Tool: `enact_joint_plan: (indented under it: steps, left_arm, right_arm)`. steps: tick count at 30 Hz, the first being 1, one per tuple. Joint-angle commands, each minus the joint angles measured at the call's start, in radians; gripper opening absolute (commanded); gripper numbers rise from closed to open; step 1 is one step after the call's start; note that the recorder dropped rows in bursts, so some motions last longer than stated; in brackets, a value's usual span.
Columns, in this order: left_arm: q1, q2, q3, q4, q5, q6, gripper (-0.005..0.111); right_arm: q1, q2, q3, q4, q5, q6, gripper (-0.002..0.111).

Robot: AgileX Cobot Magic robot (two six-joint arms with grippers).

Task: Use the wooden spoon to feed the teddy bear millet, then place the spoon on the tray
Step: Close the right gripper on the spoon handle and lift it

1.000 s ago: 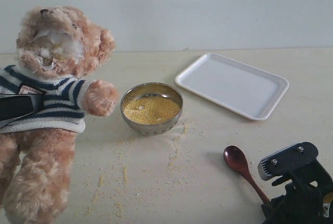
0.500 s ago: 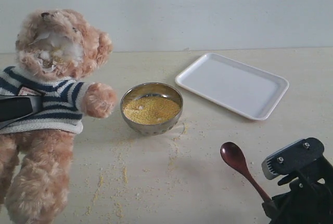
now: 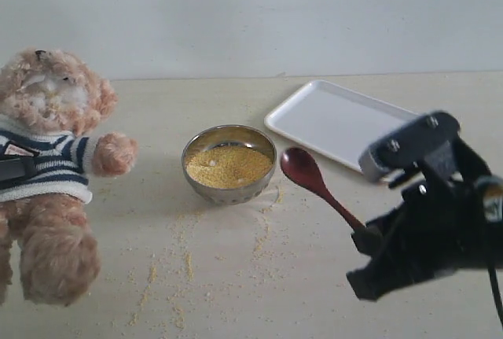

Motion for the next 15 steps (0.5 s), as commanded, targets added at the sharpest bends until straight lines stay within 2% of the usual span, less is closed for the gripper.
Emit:
enact_joint_plan:
  steps: [1,8,15]
  left_arm:
    - [0.001,-0.003,0.004,-0.024,-0.009,-0.021,0.005]
    - [0.001,0.029,0.004,-0.021,0.018,-0.021,0.005]
    - [0.001,0.093,0.018,0.024,0.045,-0.081,0.005]
  right_arm:
    - [0.000,0.053,-0.246,-0.170,0.170,-0.031,0.000]
    - [0.000,0.271,-0.627,-0.361,0.497,-0.075,0.000]
    - [0.000,0.353,-0.722,-0.554,0.522,-0.104,0.000]
